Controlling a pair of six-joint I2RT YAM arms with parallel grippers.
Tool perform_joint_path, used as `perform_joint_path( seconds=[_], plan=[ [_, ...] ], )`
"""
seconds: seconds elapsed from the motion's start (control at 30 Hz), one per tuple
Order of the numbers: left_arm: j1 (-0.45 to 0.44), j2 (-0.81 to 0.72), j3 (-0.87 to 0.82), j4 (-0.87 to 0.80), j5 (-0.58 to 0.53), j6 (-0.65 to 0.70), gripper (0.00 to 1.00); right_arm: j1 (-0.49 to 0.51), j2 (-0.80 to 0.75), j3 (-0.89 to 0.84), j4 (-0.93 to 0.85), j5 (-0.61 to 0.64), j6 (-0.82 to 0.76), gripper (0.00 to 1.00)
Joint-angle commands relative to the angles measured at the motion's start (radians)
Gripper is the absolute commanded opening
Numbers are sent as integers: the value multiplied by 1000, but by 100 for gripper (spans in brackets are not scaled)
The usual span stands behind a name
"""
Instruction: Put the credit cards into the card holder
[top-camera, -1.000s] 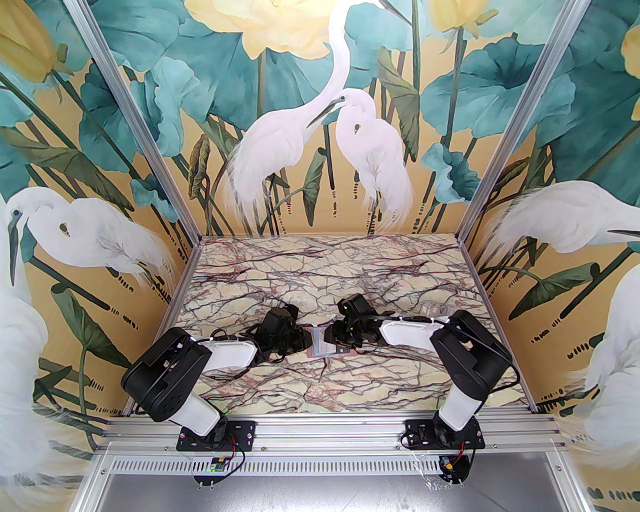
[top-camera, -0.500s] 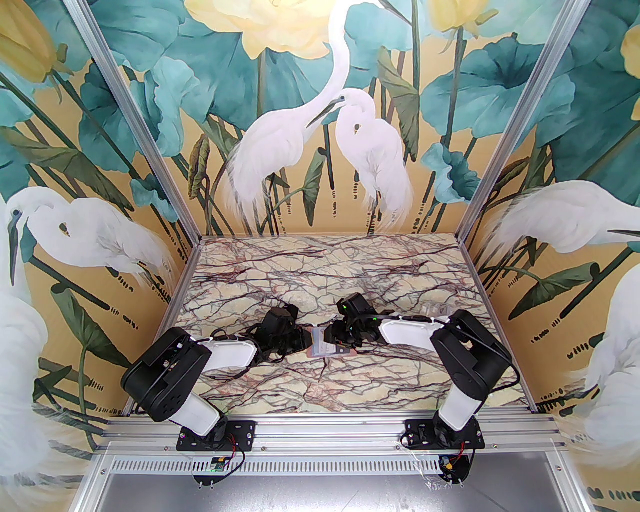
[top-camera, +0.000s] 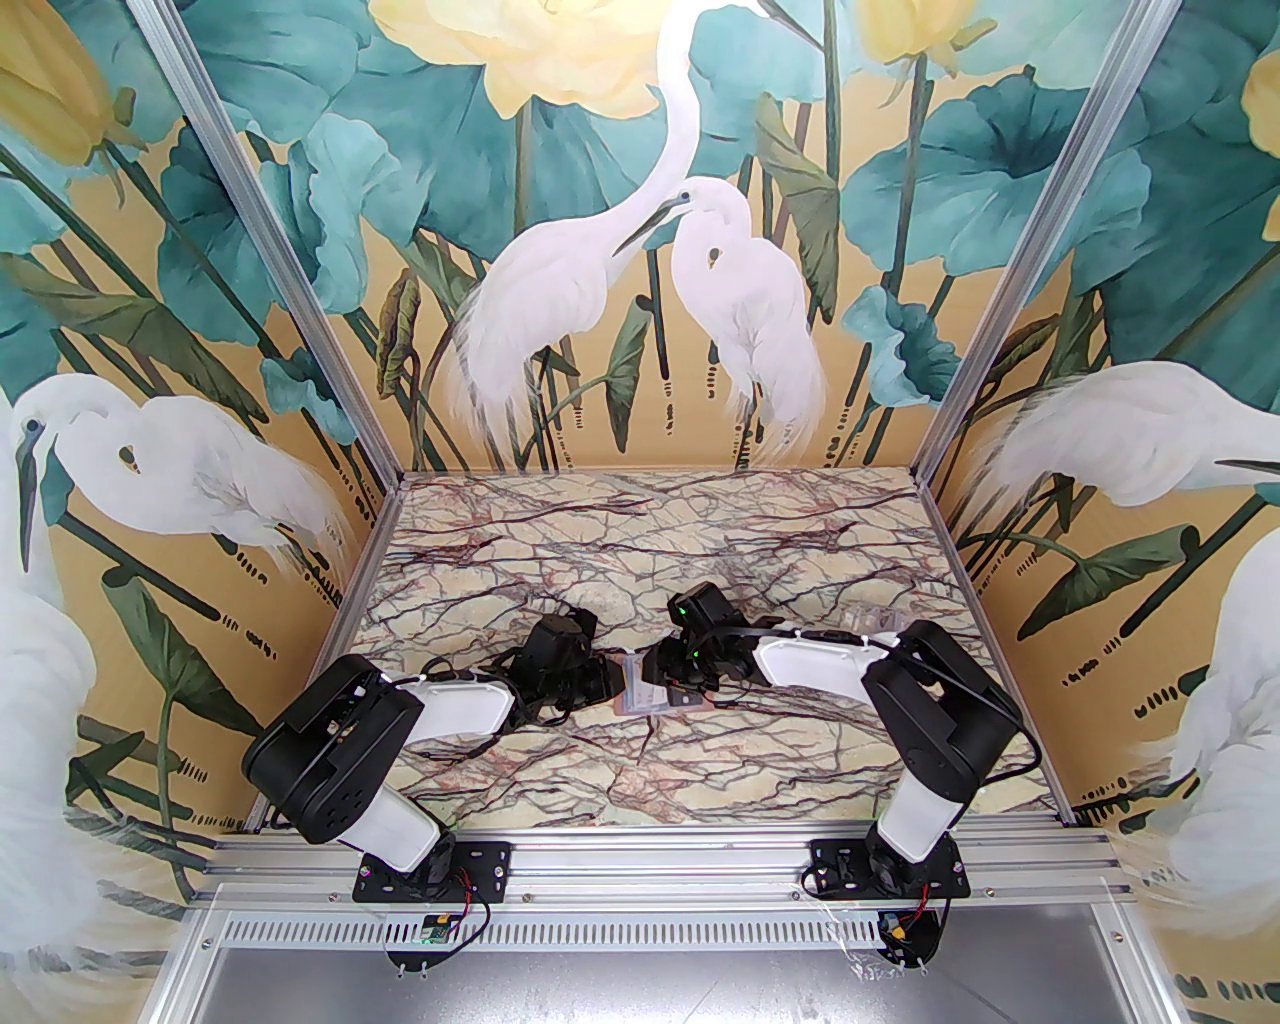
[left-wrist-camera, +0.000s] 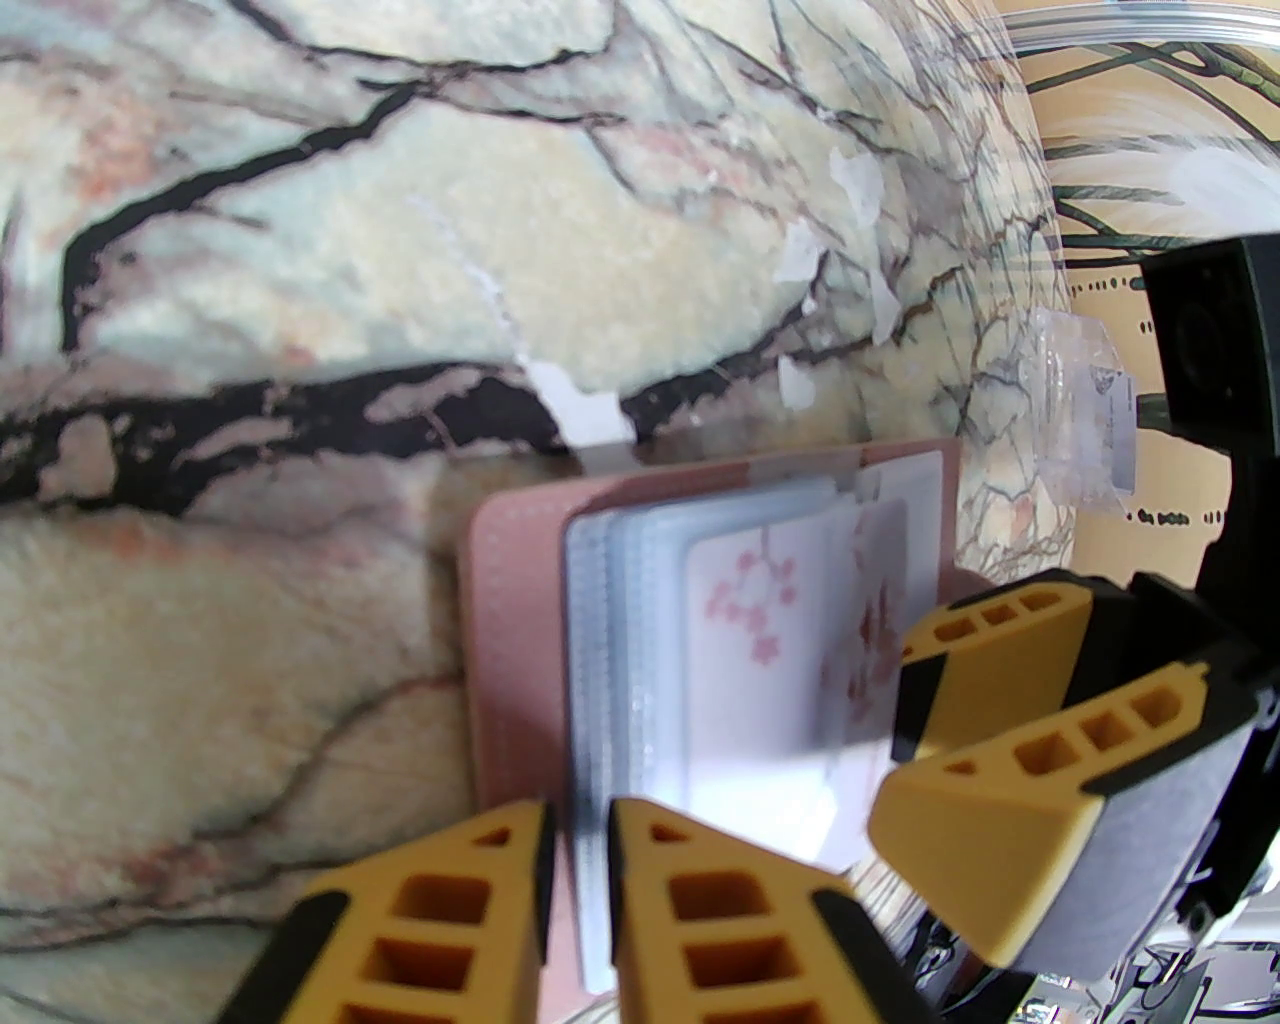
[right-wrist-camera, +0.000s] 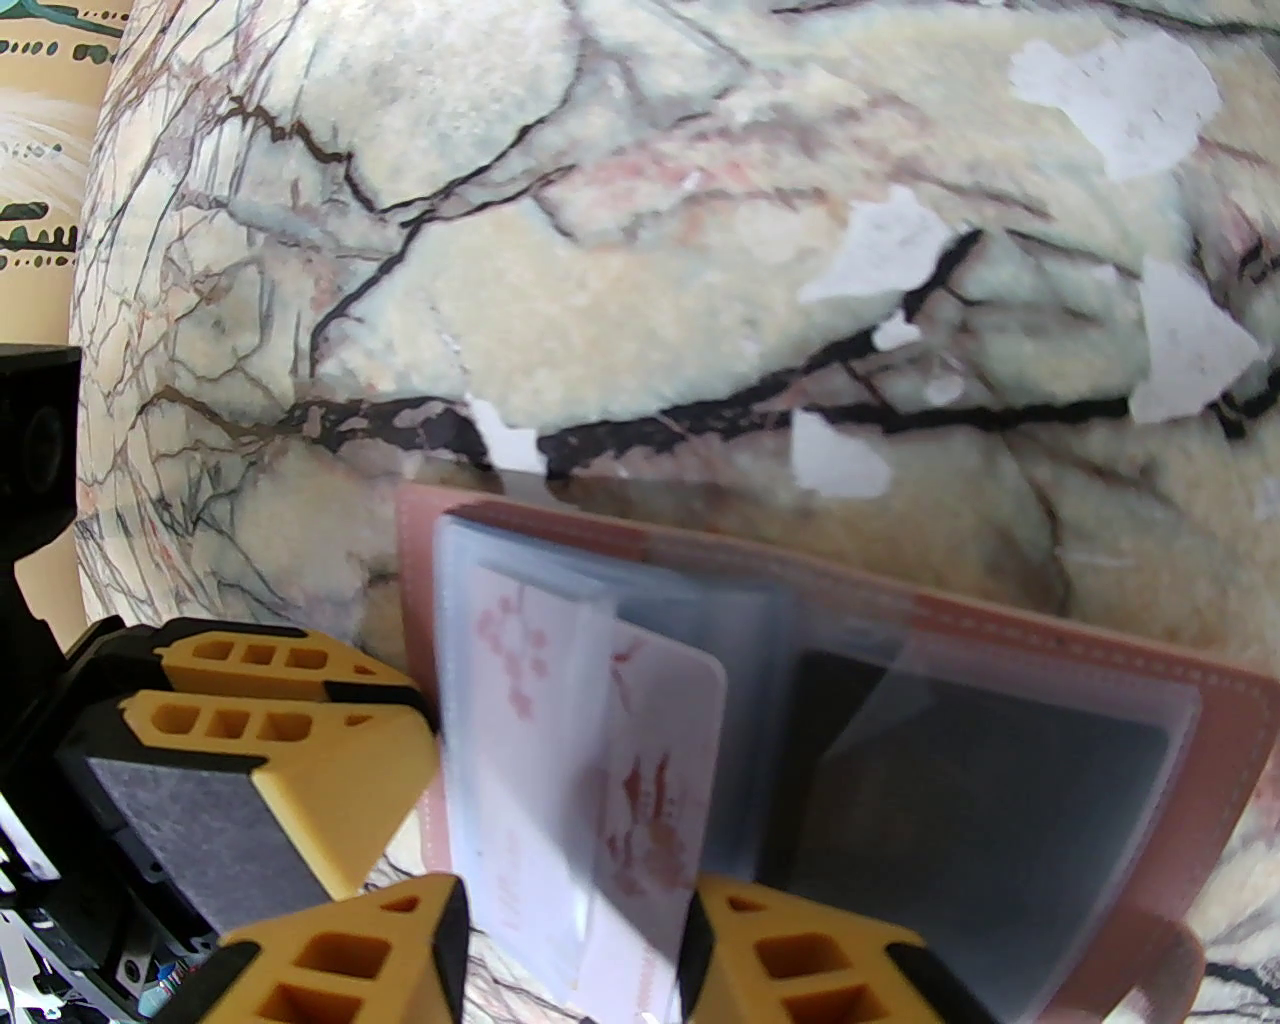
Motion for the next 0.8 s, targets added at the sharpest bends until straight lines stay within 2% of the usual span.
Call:
perform_joint_path(
  seconds=[0.0,0.37,0.77],
  plan=[
    [0,33,-26,-30,-25,-1,20,11,28,20,-8,14,-14,42],
    [0,34,-25,-31,-25,-1,20,22,58,50,-10,12,-14,42],
    [0,33,-27,-30,-25,-1,20,36,76,117,-97,51,-58,42]
  ],
)
